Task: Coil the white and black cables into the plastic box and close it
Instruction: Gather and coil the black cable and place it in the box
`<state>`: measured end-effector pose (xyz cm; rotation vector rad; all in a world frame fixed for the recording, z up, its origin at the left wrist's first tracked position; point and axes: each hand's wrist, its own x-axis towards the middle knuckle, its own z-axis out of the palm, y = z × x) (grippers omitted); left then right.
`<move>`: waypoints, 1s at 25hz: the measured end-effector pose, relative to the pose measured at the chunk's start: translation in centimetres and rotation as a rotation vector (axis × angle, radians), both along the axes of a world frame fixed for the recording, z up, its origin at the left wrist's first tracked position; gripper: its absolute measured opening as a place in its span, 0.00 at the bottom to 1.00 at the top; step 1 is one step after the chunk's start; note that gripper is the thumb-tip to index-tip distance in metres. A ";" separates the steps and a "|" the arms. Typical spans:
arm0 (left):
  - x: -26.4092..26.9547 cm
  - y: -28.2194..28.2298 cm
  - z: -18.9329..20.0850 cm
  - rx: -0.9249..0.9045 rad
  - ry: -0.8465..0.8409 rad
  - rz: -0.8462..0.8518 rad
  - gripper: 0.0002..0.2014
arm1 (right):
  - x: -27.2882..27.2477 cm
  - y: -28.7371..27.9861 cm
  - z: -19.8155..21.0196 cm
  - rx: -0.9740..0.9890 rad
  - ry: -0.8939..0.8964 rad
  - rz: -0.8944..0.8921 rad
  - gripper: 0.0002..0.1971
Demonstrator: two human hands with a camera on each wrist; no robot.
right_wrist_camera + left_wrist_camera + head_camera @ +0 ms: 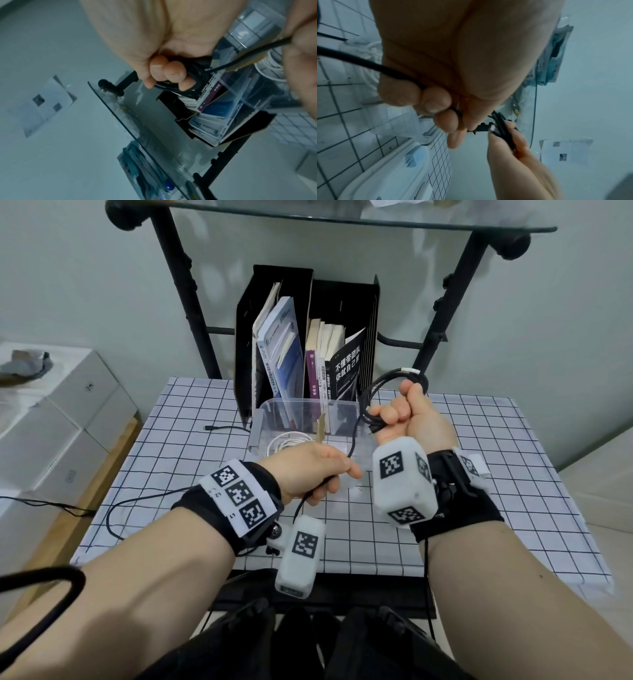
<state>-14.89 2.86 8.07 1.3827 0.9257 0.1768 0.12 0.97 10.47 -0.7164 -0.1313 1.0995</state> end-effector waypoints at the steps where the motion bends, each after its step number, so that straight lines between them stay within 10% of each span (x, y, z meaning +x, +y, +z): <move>1: 0.0 0.0 0.3 0.029 0.002 -0.024 0.22 | -0.1 -0.1 -0.1 -0.015 -0.065 -0.007 0.12; 9: 0.2 0.1 2.6 0.258 0.211 -0.212 0.10 | -1.2 -0.9 -2.0 -0.214 -0.824 0.191 0.10; 19: 0.1 1.4 3.4 0.200 0.082 -0.174 0.10 | -0.9 -0.6 -0.5 -0.415 -1.729 0.536 0.11; 25: -1.2 3.2 3.6 0.198 -0.003 -0.050 0.08 | -0.3 -1.2 0.4 -0.525 -1.698 0.692 0.28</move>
